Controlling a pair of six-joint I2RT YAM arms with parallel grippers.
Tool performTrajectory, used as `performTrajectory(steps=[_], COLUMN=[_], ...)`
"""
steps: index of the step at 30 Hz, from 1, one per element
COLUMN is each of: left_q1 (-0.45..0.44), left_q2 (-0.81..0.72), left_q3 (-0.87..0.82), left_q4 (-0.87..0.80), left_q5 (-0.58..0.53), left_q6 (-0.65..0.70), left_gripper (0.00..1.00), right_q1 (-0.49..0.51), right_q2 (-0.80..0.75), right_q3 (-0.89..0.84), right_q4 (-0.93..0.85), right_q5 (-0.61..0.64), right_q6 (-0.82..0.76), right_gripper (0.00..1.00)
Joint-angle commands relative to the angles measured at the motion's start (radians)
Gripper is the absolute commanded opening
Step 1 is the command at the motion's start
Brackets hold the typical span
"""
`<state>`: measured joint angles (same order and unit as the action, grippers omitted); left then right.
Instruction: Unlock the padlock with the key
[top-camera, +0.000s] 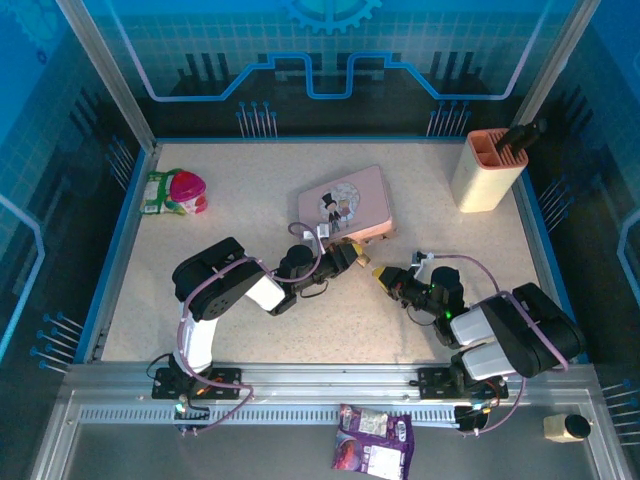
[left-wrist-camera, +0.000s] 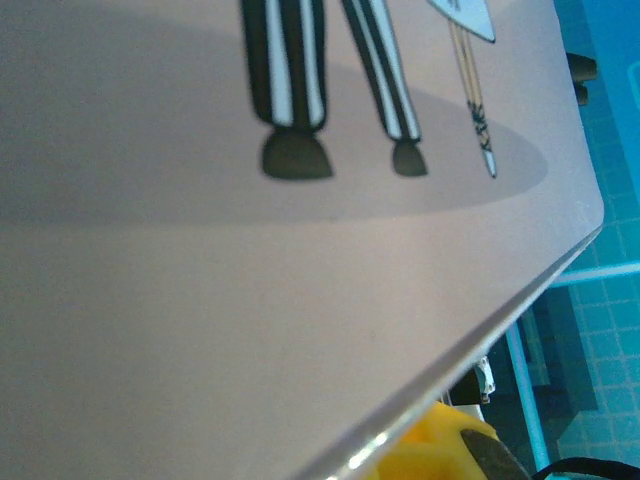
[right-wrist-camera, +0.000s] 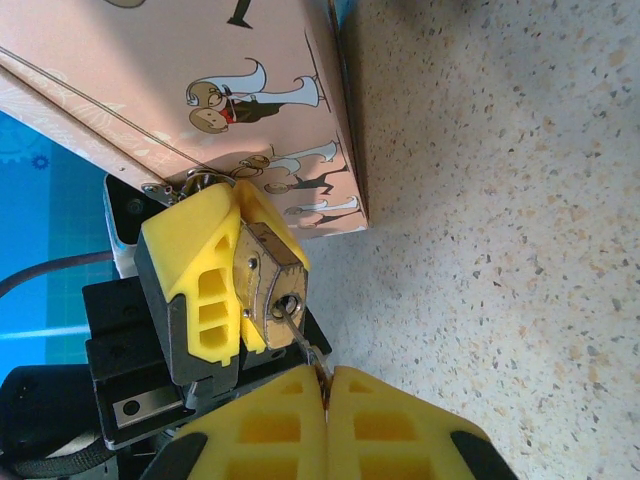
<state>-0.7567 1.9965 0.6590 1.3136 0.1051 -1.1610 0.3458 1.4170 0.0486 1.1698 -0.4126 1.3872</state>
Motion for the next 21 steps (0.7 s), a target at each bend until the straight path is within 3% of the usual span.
performTrajectory(steps=[1, 21], left_q1=[-0.011, -0.034], left_q2=[0.028, 0.001], left_q3=[-0.013, 0.008], left_q4=[-0.018, -0.077], left_q5=[0.077, 0.077], left_q6=[-0.120, -0.120], left_gripper=[0.00, 0.00], right_q1=[-0.010, -0.009], right_q2=[-0.024, -0.068], right_q3=[0.026, 0.067], right_q4=[-0.007, -0.070], right_q5=[-0.020, -0.037], right_q6=[-0.027, -0.053], right_gripper=[0.00, 0.00])
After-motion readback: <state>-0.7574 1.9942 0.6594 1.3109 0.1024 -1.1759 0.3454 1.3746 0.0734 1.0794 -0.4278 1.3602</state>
